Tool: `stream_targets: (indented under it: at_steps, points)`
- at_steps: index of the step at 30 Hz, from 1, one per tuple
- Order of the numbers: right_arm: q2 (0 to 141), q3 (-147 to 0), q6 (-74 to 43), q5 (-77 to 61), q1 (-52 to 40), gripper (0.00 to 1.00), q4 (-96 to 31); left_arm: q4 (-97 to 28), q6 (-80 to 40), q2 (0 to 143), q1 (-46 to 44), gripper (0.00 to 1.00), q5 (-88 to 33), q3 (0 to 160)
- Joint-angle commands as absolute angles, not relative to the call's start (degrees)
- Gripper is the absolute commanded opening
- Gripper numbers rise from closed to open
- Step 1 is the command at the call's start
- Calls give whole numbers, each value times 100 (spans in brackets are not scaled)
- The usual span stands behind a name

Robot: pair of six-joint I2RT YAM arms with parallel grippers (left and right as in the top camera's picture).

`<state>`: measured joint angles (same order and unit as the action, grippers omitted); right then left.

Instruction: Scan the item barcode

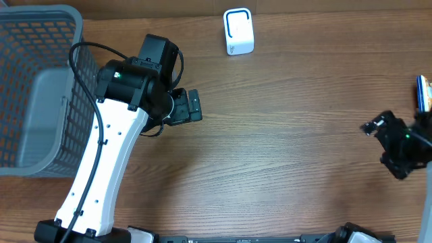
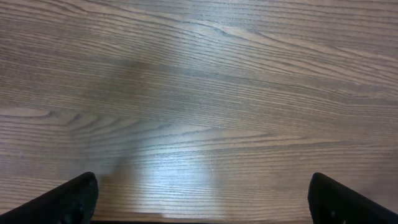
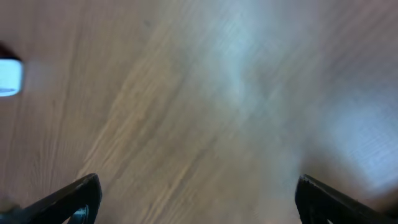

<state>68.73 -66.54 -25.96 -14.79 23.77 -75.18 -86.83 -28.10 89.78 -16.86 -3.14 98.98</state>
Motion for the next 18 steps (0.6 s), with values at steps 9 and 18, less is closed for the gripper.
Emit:
stream_targets:
  at_steps: [9, 18]
  points:
    - [4974, -4285, -2521, -1389, 294, 100, -3669, -8672, -2720, 8925, -1691, 100, -274, 9974]
    - [2427, -2692, -2521, -1033, -113, 100, -3004, -8672, -2720, 8925, -1691, 100, -274, 9974]
